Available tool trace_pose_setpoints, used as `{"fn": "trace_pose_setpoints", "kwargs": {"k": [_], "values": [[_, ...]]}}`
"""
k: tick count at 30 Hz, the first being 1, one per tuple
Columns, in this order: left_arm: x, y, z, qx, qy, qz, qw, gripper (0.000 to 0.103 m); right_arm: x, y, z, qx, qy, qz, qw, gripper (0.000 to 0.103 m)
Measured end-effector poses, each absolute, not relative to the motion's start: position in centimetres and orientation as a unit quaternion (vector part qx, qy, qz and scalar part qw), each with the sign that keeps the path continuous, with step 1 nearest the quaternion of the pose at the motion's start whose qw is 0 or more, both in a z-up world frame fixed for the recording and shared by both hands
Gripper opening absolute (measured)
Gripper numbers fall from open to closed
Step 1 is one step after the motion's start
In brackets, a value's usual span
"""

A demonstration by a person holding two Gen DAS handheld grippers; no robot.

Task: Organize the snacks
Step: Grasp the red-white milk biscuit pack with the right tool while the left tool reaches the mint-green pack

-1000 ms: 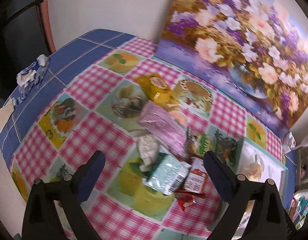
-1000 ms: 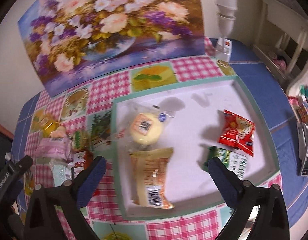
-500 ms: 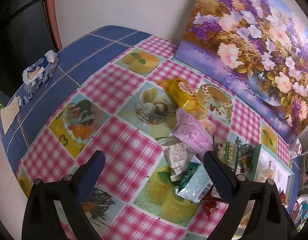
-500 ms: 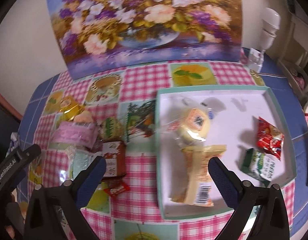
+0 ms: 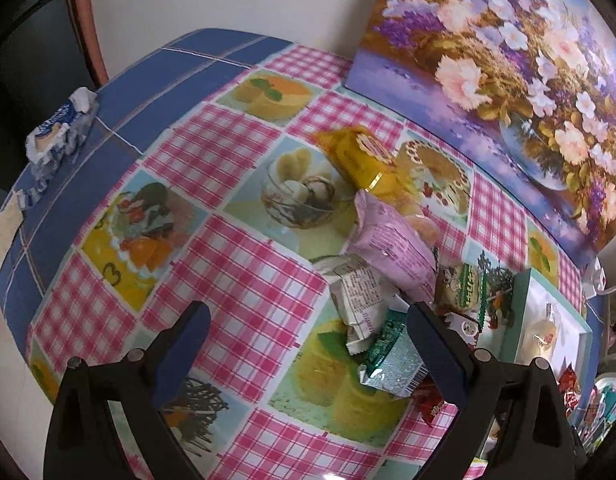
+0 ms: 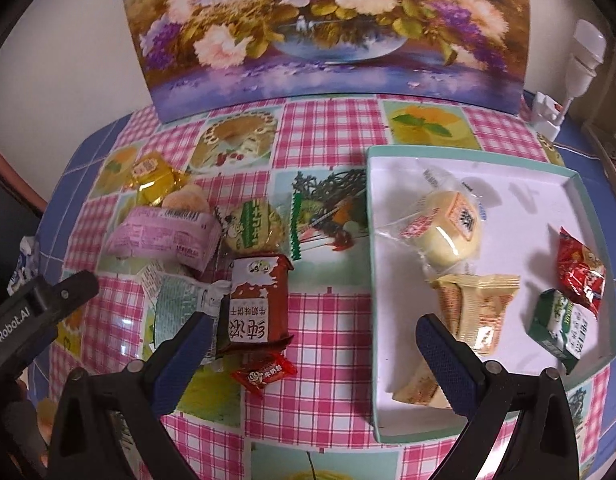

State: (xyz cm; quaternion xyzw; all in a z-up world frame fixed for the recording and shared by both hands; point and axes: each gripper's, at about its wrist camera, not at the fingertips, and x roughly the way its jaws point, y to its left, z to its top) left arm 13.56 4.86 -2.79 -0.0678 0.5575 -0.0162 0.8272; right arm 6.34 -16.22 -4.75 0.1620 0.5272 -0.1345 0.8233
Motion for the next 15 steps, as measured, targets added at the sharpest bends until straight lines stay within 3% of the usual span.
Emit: {"fn": "trace_pose_setpoints", "kwargs": {"k": [8, 15], "values": [[14.2, 2.9, -4.7, -0.063, 0.587, -0.049, 0.806, 0.098, 7.3, -14.7, -5.7, 0.129, 0.532, -0.118, 0.829, 0.098], [14.6, 1.6, -6.2, -0.063, 0.607, -0.072, 0.789, 0.098, 8.1, -13.5, -6.7, 0.103, 0.536, -0.104, 0.831, 0.087]]}}
